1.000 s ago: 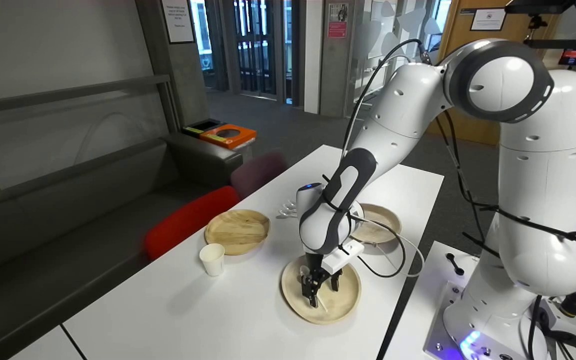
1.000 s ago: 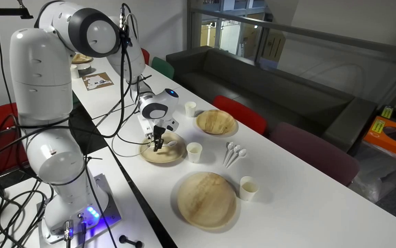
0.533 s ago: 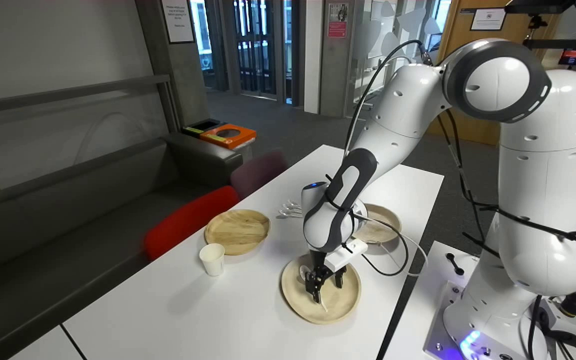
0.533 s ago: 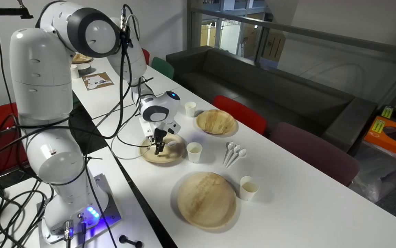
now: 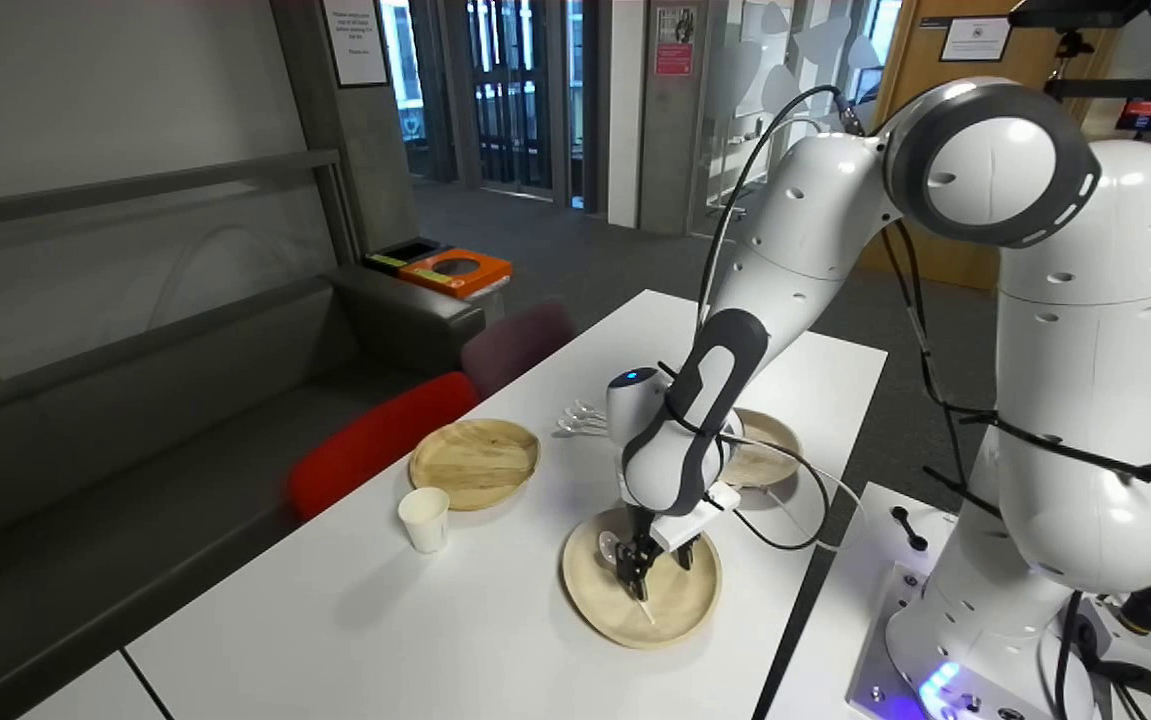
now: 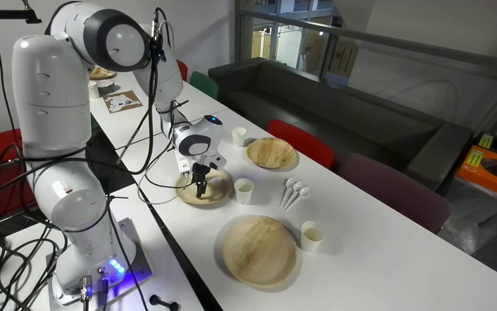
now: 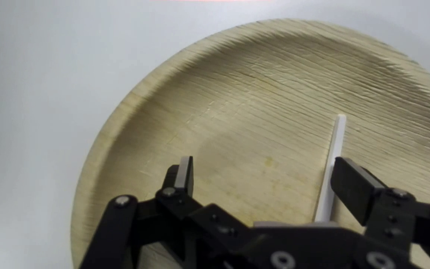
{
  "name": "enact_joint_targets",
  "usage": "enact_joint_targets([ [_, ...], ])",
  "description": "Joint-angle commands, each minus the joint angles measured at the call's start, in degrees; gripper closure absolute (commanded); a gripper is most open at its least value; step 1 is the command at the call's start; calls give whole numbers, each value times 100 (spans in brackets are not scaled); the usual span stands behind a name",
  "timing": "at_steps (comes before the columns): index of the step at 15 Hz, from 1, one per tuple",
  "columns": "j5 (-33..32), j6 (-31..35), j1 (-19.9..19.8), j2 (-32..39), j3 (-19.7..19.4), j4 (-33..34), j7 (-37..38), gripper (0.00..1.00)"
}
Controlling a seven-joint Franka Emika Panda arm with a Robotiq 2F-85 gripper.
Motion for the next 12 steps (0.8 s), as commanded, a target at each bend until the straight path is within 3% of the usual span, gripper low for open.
enact_joint_targets([
  [1,-524,73,259,-325,-216,-260,592,0],
  [12,-1150,-79,445,-459,-309,-196,1045,0],
])
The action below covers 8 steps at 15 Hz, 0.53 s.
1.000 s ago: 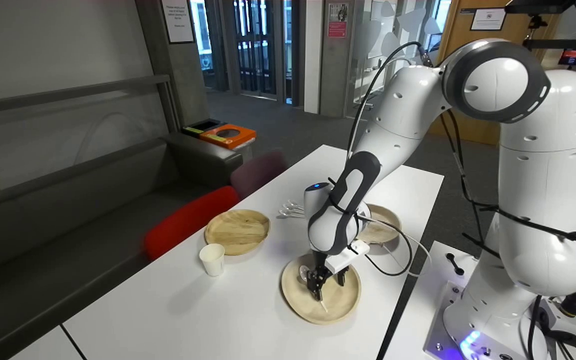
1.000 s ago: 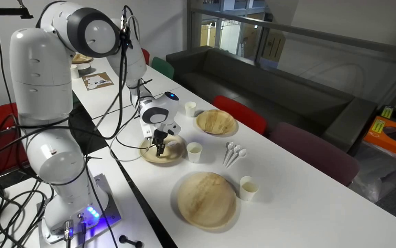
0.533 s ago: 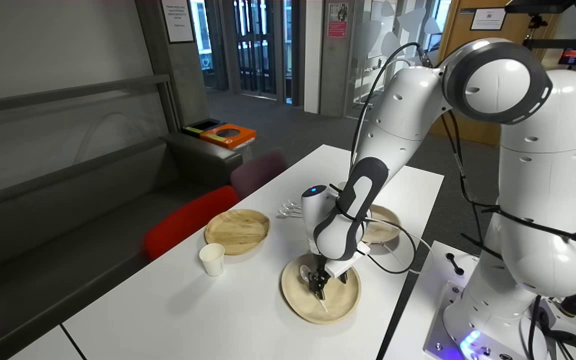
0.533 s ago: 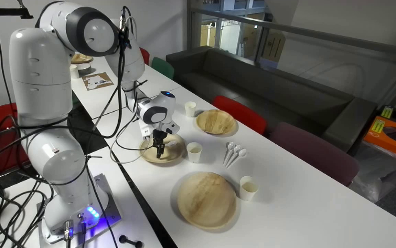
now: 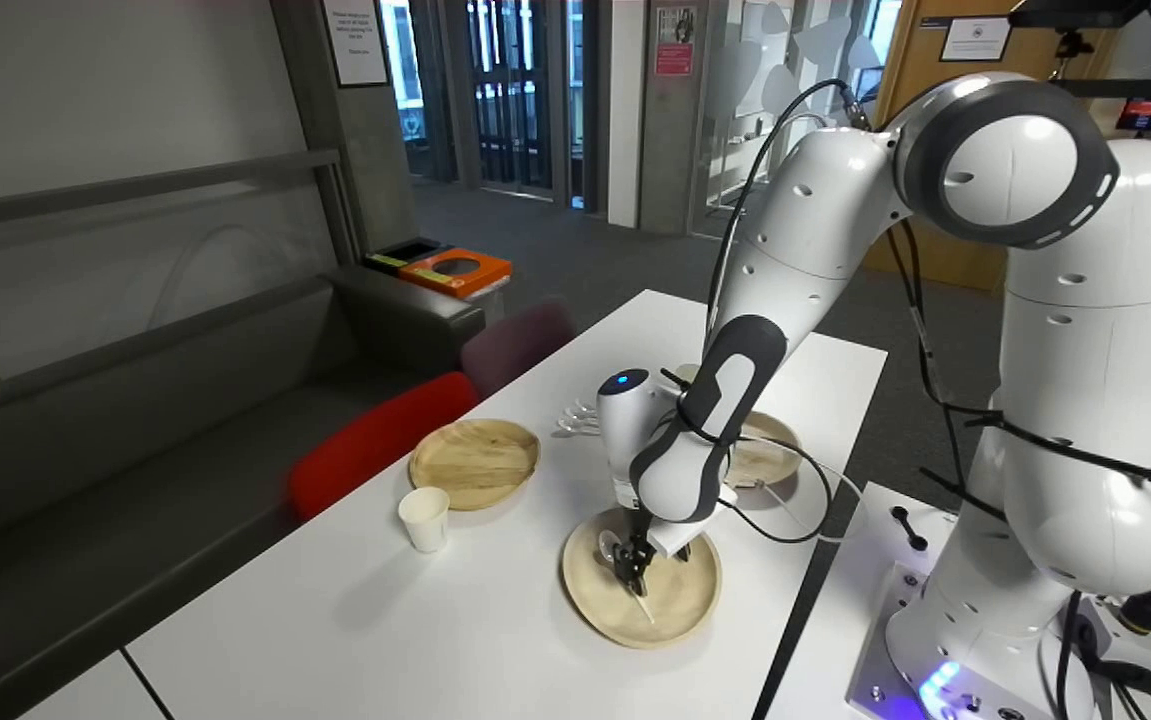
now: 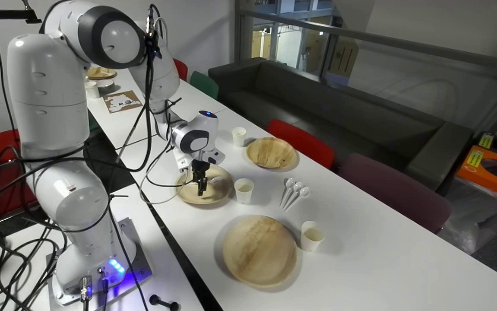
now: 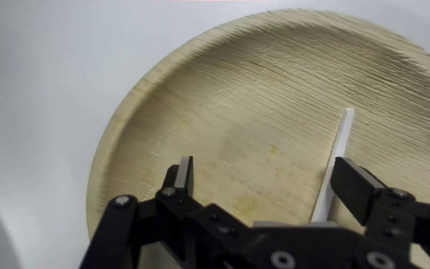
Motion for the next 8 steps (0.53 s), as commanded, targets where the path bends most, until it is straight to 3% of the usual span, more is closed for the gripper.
enact_joint_targets([
  [1,-218,-82,93,-340,-71,-187,189,0],
  [8,110,83,-45,-254,120,-149,-116,0],
])
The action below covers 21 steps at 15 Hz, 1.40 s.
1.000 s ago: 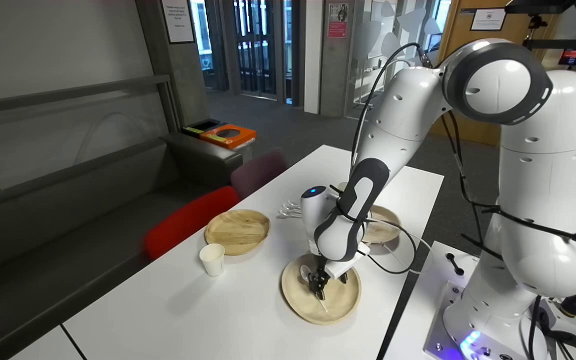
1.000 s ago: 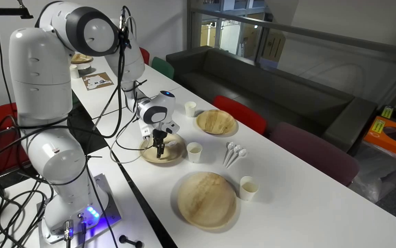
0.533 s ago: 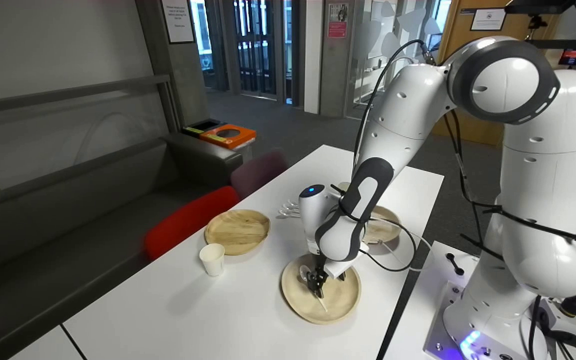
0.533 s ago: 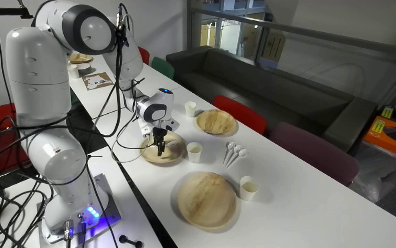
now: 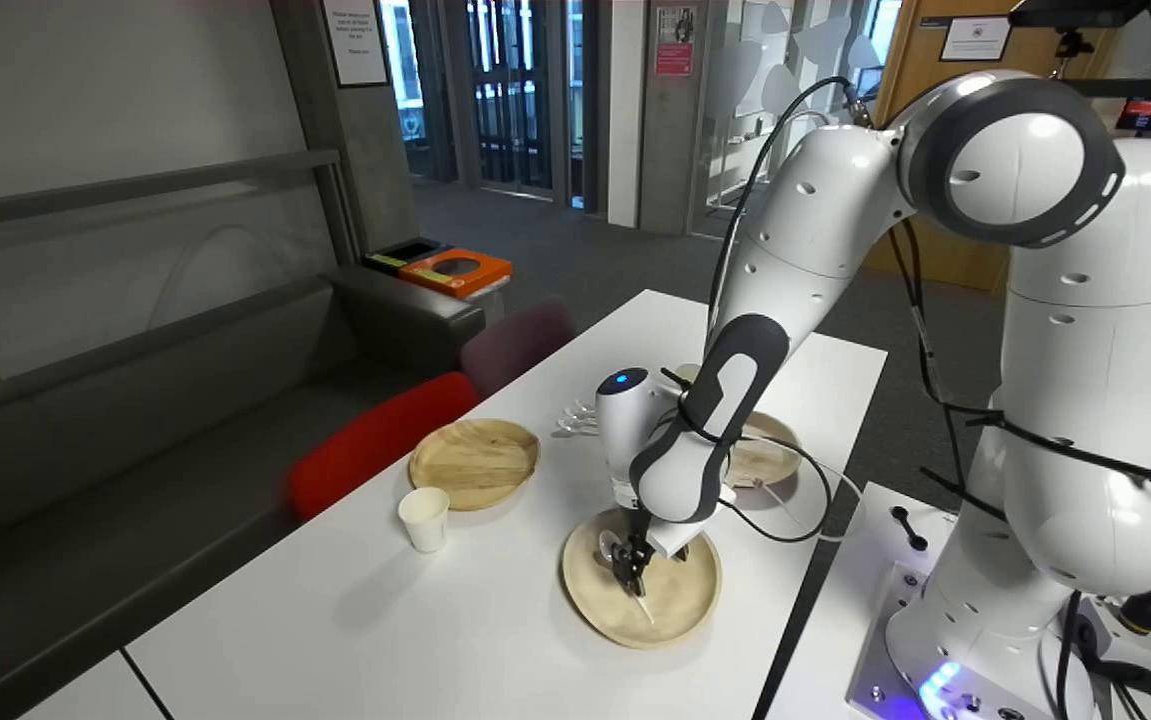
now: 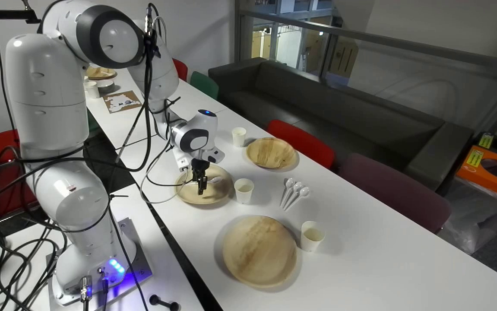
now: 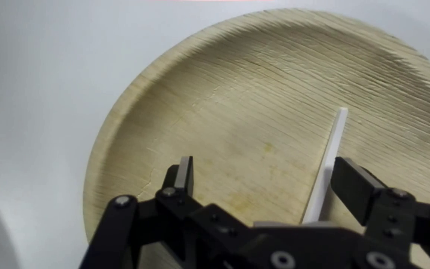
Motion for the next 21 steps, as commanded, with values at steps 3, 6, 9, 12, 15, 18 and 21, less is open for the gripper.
enact_joint_targets([
  [3,415,306,-116,-221,183,-197,-161,0],
  [6,840,570,-202,-193,284,-192,-256,0],
  [9,1170,654,-282,-152,359,-154,-352,0],
  [12,1227,647,-253,-124,317,-139,-347,26],
  [15,1185,643,-248,-125,294,-143,-314,47],
  [18,1157,635,-242,-132,282,-143,-300,71],
  [21,1139,637,-235,-139,274,-145,-293,94],
])
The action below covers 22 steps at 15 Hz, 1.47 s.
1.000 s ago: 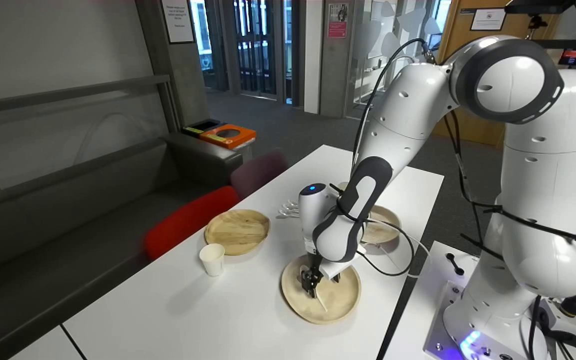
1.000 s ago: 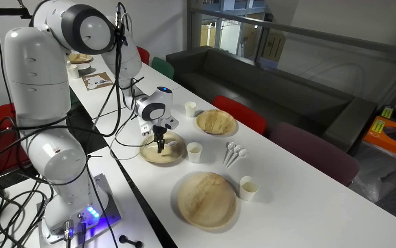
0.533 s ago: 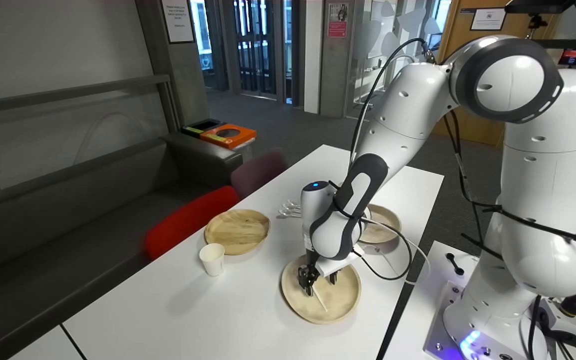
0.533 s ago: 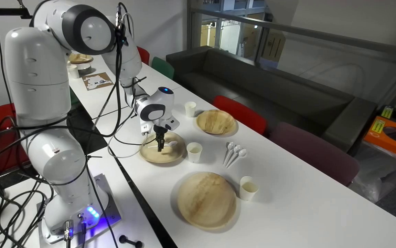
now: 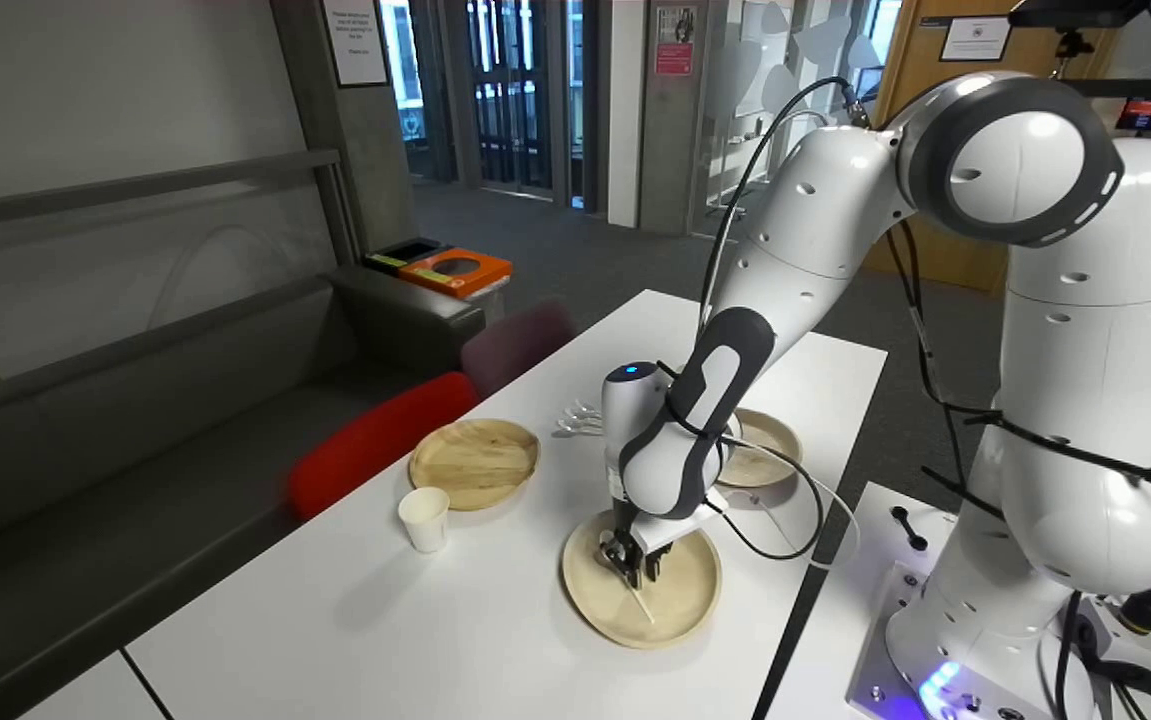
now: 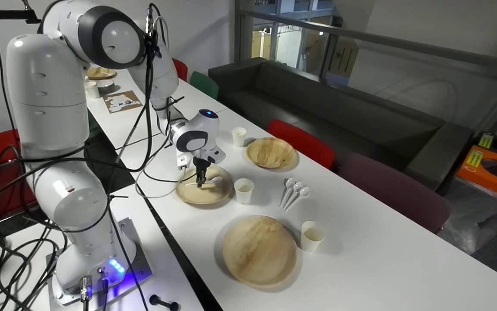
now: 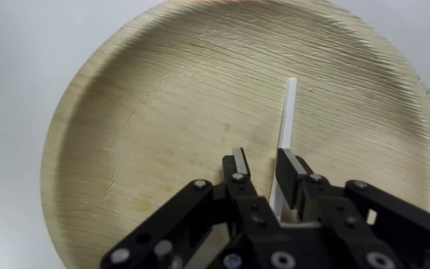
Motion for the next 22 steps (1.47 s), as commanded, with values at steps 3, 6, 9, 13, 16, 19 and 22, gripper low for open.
enact_joint_targets([
  [3,55,126,-71,-155,35,-136,-131,100],
  [6,52,124,-71,-164,36,-137,-135,74],
  [9,42,123,-63,-158,30,-129,-118,59],
  [13,-12,94,-41,-90,9,-72,-91,28],
  [16,-10,117,-38,-88,16,-71,-101,7],
  [19,-49,99,-28,-29,7,-8,-108,0],
  [22,-185,-51,1,115,-41,165,-73,0],
])
